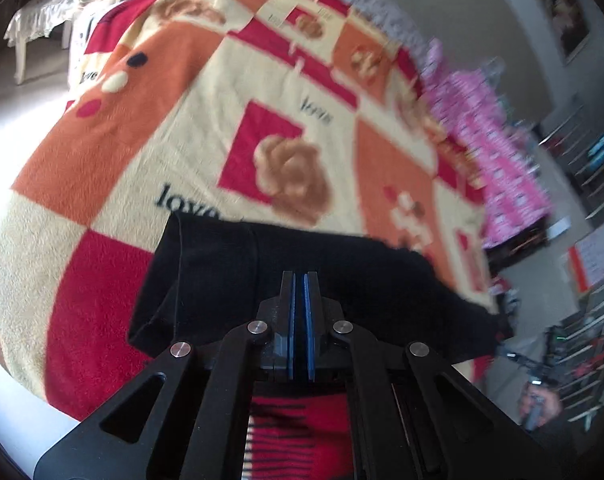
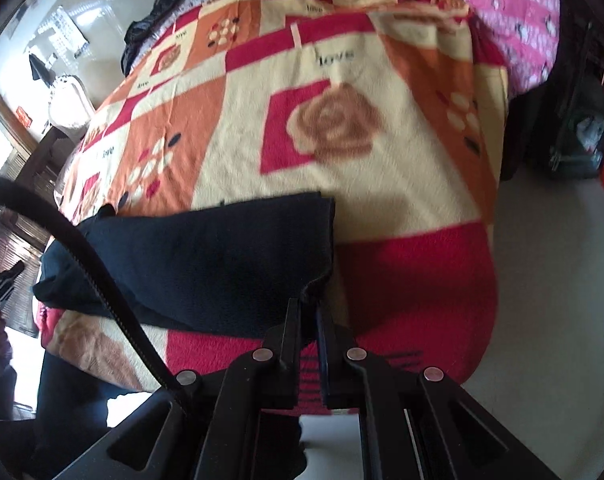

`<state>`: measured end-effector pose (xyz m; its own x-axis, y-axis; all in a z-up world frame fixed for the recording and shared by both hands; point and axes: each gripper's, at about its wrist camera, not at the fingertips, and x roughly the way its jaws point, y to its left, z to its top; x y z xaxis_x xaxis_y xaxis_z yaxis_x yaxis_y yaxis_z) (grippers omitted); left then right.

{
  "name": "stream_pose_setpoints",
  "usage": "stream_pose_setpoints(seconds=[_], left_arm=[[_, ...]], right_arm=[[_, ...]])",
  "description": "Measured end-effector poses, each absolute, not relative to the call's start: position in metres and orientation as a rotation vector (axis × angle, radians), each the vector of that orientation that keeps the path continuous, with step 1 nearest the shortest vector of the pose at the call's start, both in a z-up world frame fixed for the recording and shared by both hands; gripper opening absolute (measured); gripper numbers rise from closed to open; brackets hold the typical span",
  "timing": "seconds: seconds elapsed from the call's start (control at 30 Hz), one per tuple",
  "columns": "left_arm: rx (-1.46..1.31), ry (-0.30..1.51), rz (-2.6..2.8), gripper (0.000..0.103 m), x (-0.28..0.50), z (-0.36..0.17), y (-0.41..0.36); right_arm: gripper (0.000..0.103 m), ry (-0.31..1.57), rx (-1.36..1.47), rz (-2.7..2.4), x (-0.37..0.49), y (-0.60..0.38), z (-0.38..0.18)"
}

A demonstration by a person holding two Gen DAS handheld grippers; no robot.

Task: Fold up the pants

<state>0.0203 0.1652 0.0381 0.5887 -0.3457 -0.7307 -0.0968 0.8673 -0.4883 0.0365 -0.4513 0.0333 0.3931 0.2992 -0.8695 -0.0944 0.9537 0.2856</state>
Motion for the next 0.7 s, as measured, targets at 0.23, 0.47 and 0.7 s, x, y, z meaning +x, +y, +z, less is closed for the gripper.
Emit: stream_pose_setpoints(seconds=[0.23, 0.47, 0.7], left_arm=[[-0.404, 1.023, -0.017, 0.002, 0.007, 0.002, 0.169], [-0.313, 1.009, 0.005, 0.002, 0.000, 0.003, 0.175], [-0.306, 1.018, 0.202, 0.004, 0.008, -0.004, 0.220]], right_arm=[[0.009, 1.054, 0.157, 0.149, 0.020, -0.462, 0.054], [0.022, 0.927, 0.042, 0.152, 0.034, -0.417, 0.069], [0.048, 1.025, 0.114, 0.099, 0.101, -0.429, 0.023]])
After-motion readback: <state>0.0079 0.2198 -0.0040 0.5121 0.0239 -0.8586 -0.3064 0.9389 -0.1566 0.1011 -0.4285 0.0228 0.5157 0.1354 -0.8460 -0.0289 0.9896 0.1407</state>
